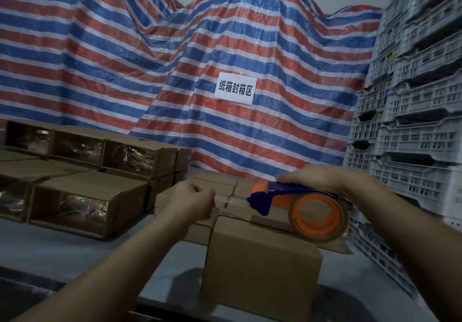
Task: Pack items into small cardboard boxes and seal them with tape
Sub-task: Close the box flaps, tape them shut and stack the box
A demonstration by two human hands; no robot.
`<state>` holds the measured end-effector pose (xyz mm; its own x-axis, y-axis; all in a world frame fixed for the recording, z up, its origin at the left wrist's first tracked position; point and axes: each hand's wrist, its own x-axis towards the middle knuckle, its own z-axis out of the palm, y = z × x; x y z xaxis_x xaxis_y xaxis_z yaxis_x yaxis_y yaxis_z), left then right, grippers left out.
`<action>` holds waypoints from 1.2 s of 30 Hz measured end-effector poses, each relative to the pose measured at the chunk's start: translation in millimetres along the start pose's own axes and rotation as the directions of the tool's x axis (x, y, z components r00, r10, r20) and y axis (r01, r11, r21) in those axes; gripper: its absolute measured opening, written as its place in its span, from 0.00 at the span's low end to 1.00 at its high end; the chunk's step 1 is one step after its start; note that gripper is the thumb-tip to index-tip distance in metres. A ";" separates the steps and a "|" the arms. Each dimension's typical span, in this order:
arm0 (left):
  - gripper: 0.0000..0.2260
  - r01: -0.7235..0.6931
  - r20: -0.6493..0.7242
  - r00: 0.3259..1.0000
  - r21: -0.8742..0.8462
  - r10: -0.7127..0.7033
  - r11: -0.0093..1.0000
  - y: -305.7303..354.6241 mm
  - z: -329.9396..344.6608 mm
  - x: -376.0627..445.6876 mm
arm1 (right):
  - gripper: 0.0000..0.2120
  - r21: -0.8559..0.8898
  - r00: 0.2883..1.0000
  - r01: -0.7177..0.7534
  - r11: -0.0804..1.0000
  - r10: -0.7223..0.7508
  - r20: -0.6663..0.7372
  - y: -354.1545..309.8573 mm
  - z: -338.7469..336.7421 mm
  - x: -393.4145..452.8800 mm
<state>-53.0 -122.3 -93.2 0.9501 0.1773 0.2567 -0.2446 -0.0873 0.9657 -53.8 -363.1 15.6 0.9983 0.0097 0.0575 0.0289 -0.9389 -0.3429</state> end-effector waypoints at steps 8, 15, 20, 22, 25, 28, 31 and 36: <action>0.08 0.023 0.049 0.998 0.070 -0.026 0.997 -29.0 -4.7 4.9 | 0.21 -0.097 0.996 -0.086 0.992 0.089 0.028 -12.6 7.0 16.9; 0.10 0.047 0.087 0.995 0.011 -0.047 0.999 -45.0 -6.4 5.1 | 0.23 -0.171 0.992 -0.104 0.980 0.114 0.054 -19.7 9.9 26.0; 0.08 0.164 0.131 0.979 -0.078 -0.153 0.983 -54.6 -5.4 -1.1 | 0.23 -0.152 0.989 -0.119 0.981 0.131 0.074 -18.5 10.4 29.3; 0.08 0.240 0.207 0.954 -0.088 -0.217 0.967 -61.4 -2.8 -6.2 | 0.24 -0.156 0.990 -0.109 0.982 0.121 0.071 -17.4 11.3 30.5; 0.09 0.313 0.310 0.913 -0.118 -0.264 0.943 -64.1 3.3 -15.4 | 0.22 -0.120 0.992 -0.106 0.987 0.114 0.056 -15.7 12.8 31.7; 0.11 0.350 0.366 0.892 -0.193 -0.264 0.917 -59.9 6.7 -21.6 | 0.21 -0.105 0.993 -0.098 0.990 0.105 0.063 -16.7 12.8 30.9; 0.08 0.389 0.377 0.878 -0.198 -0.296 0.900 -57.4 7.4 -24.8 | 0.19 -0.116 0.993 -0.080 0.990 0.089 0.077 -18.0 13.9 30.6; 0.16 0.387 0.234 0.906 -0.116 -0.354 0.915 -66.2 10.6 -19.4 | 0.19 -0.099 0.993 -0.097 0.990 0.104 0.059 -16.5 15.1 32.5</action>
<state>-53.1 -130.3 -162.5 0.9922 -0.0382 -0.1183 0.1216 0.1021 0.9873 -21.1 -342.1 8.9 0.9972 -0.0673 -0.0335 -0.0736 -0.9647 -0.2527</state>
